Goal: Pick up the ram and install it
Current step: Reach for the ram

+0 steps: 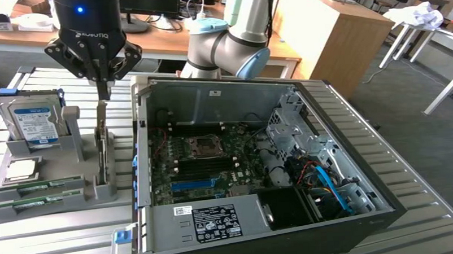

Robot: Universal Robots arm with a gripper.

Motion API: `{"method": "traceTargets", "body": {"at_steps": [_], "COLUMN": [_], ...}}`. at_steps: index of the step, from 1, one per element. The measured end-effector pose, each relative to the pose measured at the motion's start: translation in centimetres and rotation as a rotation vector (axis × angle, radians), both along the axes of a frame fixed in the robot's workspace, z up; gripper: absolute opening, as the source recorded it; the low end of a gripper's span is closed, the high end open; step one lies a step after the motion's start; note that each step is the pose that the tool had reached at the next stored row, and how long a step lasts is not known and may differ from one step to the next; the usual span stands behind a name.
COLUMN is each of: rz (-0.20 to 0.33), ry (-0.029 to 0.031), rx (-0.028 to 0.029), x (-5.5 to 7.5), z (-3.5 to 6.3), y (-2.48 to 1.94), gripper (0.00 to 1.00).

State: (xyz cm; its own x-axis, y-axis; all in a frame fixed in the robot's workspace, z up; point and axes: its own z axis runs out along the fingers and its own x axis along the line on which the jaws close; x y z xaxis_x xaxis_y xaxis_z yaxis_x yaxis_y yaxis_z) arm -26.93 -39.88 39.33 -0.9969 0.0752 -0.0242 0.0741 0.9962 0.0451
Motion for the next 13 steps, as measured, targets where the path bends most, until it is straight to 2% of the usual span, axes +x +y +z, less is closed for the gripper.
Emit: {"method": "traceTargets", "body": {"at_steps": [13], "rz": [0.0], "ry": [0.0], "rx": [0.0], "x": [-1.02], "z": [0.0], "y": [0.0], "gripper": [0.11]}}
